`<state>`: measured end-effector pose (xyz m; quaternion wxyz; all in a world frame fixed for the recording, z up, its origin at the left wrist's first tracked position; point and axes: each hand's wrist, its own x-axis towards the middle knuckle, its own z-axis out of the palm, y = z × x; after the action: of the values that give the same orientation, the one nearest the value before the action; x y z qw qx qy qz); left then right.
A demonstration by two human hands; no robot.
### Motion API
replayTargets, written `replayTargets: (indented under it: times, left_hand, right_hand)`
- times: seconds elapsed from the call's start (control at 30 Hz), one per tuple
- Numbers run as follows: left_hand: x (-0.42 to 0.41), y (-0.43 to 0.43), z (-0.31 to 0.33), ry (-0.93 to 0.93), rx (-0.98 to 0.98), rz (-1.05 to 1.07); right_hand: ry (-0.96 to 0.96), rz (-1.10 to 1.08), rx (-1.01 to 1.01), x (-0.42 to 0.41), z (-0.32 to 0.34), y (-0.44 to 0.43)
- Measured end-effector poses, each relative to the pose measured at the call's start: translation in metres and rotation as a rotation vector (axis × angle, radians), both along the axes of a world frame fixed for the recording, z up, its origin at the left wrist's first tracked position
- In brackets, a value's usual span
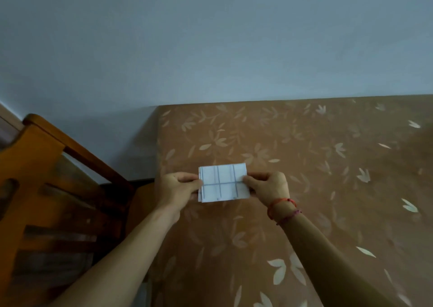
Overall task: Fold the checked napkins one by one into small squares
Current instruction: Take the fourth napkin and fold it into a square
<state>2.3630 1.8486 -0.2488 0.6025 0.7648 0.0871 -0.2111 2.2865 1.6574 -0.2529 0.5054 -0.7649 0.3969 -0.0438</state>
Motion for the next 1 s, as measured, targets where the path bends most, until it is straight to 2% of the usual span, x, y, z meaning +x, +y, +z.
replayTargets:
  times: [0.2, 0.43, 0.6, 0.87, 1.0]
  left_hand:
    - [0.044, -0.022, -0.04, -0.016, 0.049, 0.01]
    - [0.082, -0.041, -0.067, -0.037, 0.056, 0.011]
    - [0.091, -0.043, -0.076, -0.079, 0.152, 0.0]
    - [0.094, -0.045, -0.076, -0.25, 0.312, -0.123]
    - [0.093, -0.038, -0.07, -0.477, 0.471, -0.233]
  right_hand:
    - [0.008, 0.034, -0.153, 0.05, -0.036, -0.019]
    - [0.016, 0.064, -0.197, 0.086, -0.058, -0.03]
    - [0.022, 0.124, -0.266, 0.094, -0.063, -0.03]
    - [0.008, 0.176, -0.39, 0.097, -0.064, -0.028]
    - [0.009, 0.219, -0.494, 0.095, -0.066, -0.032]
